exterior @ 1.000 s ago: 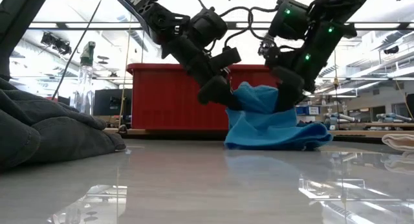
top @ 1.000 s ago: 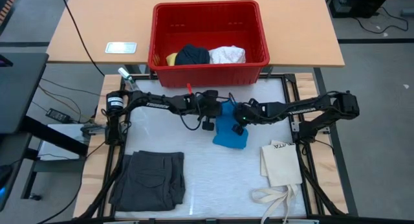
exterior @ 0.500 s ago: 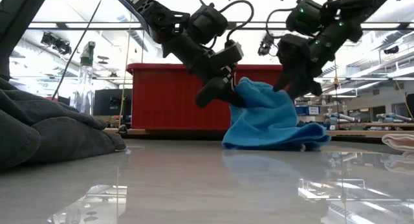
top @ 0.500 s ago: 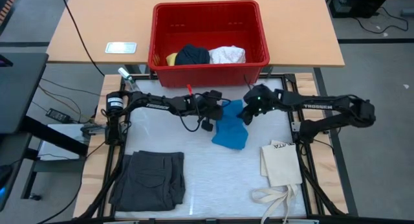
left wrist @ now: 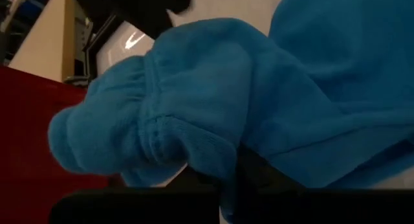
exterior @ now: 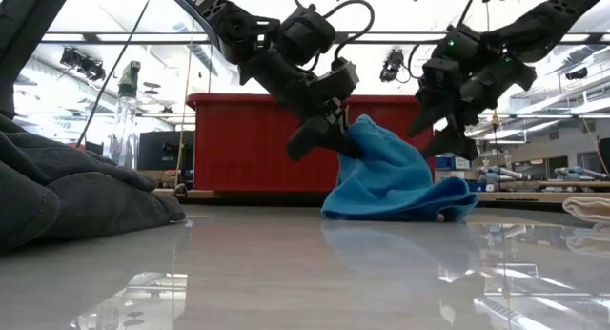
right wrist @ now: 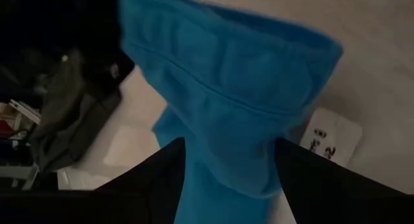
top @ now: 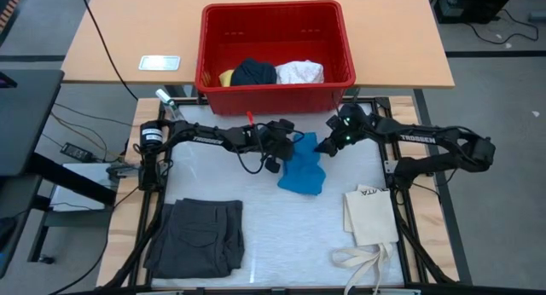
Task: Fold laundry
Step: Fold the blue shorts
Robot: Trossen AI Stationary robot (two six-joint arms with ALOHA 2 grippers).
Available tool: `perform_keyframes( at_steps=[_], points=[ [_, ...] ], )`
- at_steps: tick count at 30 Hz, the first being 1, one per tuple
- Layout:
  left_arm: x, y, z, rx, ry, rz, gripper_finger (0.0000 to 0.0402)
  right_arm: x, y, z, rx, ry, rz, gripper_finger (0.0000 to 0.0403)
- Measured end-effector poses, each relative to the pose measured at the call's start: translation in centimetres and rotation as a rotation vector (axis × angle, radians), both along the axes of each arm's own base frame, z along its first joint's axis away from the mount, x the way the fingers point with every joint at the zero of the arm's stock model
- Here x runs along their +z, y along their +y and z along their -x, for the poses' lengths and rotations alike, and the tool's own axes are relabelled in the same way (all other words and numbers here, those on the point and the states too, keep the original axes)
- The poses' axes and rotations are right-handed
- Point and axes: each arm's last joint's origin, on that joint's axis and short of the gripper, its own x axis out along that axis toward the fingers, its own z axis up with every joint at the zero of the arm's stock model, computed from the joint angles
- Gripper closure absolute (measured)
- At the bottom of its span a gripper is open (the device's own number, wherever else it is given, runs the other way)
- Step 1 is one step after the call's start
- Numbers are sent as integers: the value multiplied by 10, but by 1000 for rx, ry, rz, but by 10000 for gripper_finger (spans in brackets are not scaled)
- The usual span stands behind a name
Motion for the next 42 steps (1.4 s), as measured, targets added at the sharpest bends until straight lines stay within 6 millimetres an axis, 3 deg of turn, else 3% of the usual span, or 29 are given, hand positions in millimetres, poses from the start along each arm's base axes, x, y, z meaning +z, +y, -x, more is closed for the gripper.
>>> perform_keyframes(
  at_steps=[5,19,33,37,42],
  points=[
    [0,-1,0,-34,-10,29,388,6,-6,1,-14,-56,35,161],
    [15,-2,-1,-90,-77,-11,388,-6,-23,7,7,-65,-53,160],
    [31,-5,5,-152,-118,65,388,5,-28,4,126,-239,-77,161],
    [31,-2,5,-143,-122,68,388,6,-27,4,139,-254,-107,175],
    [31,10,8,-85,-129,103,388,5,-27,5,134,-239,-120,227]
  ],
)
